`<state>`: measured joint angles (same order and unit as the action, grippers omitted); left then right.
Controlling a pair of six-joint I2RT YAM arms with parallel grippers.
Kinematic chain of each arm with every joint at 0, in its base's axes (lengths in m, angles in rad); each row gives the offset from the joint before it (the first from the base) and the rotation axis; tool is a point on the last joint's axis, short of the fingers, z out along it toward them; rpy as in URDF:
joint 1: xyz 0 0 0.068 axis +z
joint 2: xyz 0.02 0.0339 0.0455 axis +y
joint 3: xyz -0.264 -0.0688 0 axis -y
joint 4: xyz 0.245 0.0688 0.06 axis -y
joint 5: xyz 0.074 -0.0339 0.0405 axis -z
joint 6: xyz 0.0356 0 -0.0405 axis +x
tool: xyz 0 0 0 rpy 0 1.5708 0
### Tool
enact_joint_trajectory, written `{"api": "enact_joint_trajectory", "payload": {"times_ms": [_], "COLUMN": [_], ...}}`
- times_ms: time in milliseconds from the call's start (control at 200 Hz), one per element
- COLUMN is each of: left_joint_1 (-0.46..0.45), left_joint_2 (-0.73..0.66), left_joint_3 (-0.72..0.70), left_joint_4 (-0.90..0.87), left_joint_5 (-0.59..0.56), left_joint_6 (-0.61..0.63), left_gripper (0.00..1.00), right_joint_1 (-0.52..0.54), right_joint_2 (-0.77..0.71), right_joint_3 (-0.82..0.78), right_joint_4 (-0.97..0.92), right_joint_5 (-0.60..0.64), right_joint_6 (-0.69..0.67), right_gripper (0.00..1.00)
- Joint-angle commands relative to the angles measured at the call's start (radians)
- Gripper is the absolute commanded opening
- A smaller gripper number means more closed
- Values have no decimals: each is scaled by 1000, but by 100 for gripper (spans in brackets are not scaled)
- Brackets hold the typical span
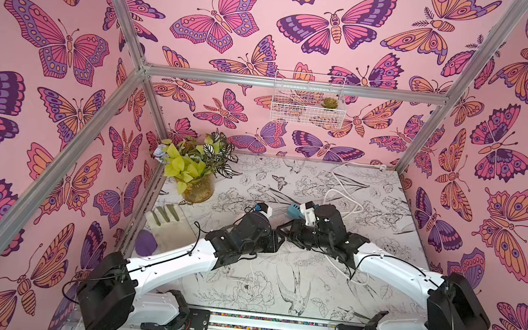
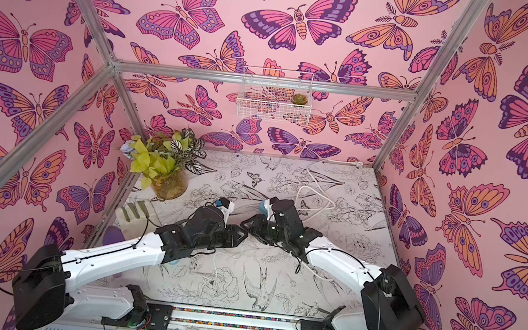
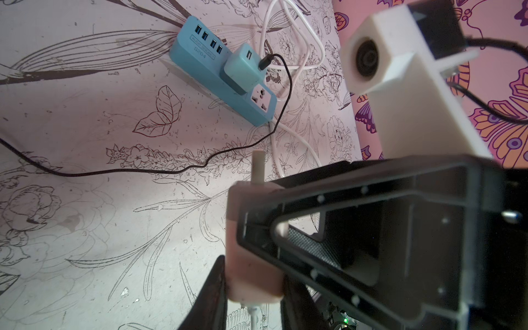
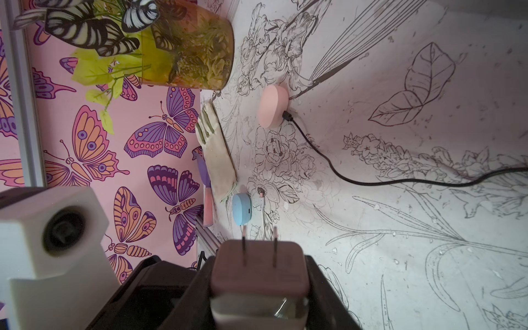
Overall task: Charge the bluetooth headset
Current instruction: Pick up the plug from the center of the board.
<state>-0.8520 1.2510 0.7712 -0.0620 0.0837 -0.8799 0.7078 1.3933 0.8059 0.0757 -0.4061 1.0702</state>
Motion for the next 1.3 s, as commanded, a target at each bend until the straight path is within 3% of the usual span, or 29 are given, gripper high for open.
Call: {"api": "enact_joint_trajectory", "payload": {"times_ms": [0, 256, 476, 812, 1022, 1178, 1293], "left_joint_1": [2, 2, 9, 97, 177, 227, 269], "left_joint_2": [-20, -21, -26, -33, -26, -14, -3], "left_joint_3": [-10, -31, -55, -126, -123, -85, -53], "left_joint_4": [111, 134, 173, 318, 313, 226, 149], "left_joint_5": [-22, -14, 1, 105, 191, 279, 374], "left_joint_6": [-9, -34, -76, -227, -325, -353, -360], "left_gripper": [21, 20, 20, 20, 19, 19, 19], "right_joint_1": [26, 0, -39, -53, -40, 38, 116], "right_joint_2": [-2, -62, -153, -333, -364, -384, -395], "right_joint_3": [1, -19, -87, -222, -162, -97, -102], "right_joint_4": [1, -21, 21, 105, -61, -194, -177], "right_joint_5": [-87, -50, -38, 55, 83, 225, 343], "right_joint_6": [-14, -32, -27, -58, -318, -563, -748], "right_gripper": [38, 62, 64, 68, 68, 68, 68]}}
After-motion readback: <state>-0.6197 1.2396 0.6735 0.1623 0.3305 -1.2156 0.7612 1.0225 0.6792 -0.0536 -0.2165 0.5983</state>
